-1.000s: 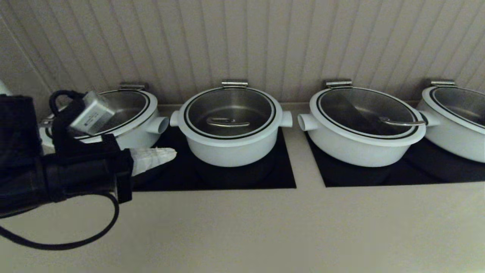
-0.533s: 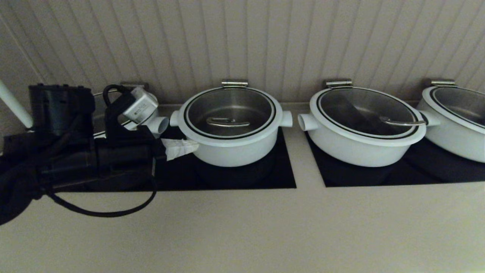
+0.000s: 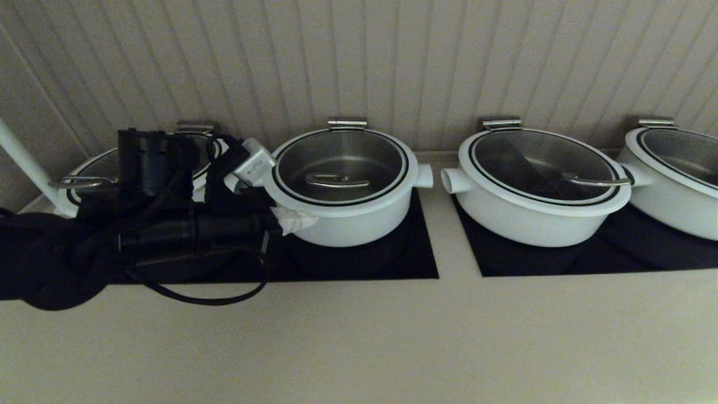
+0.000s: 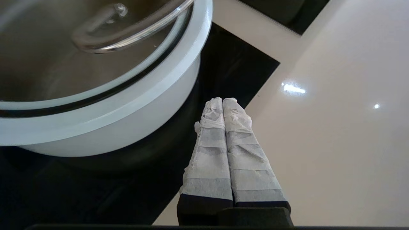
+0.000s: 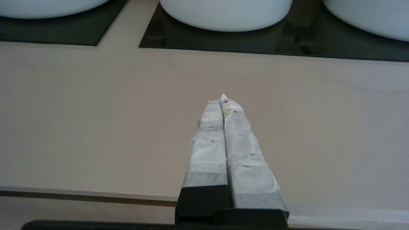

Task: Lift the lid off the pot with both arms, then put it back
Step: Open the food pot lid a small opening with the left arm

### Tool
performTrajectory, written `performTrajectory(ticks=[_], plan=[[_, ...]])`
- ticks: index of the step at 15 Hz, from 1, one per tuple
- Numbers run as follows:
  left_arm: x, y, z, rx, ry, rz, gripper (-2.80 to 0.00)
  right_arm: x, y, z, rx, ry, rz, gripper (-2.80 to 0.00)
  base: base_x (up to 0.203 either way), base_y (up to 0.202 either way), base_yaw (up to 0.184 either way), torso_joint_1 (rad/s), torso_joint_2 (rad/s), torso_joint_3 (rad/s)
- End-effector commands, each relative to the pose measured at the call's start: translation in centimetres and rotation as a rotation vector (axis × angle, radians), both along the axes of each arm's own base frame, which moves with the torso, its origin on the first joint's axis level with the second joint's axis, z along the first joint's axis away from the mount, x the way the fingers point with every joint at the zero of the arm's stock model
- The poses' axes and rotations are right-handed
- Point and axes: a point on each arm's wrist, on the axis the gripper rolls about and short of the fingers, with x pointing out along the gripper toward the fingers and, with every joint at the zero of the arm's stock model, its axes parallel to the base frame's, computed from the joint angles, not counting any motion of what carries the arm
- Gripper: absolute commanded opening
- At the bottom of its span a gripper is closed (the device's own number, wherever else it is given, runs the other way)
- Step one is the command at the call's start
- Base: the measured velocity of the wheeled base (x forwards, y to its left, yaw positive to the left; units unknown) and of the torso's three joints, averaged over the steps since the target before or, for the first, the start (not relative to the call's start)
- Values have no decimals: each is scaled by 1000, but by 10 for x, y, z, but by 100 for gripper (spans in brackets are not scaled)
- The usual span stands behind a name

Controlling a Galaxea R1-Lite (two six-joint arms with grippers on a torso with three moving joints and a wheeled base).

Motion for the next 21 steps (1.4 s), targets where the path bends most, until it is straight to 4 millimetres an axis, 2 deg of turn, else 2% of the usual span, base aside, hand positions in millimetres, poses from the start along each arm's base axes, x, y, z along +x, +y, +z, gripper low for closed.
performTrajectory(ticks=[1,6,21], plan=[[10,-6,-5,9,6,5,-280,0,0,0,0,-1,0,-280,0,0,0,0,0,0],[32,-18,2,1,-29,11,-280,0,0,0,0,-1,1,-280,0,0,0,0,0,0],[55,-31,-7,-10,-78,26,-280,0,0,0,0,-1,1,-280,0,0,0,0,0,0]])
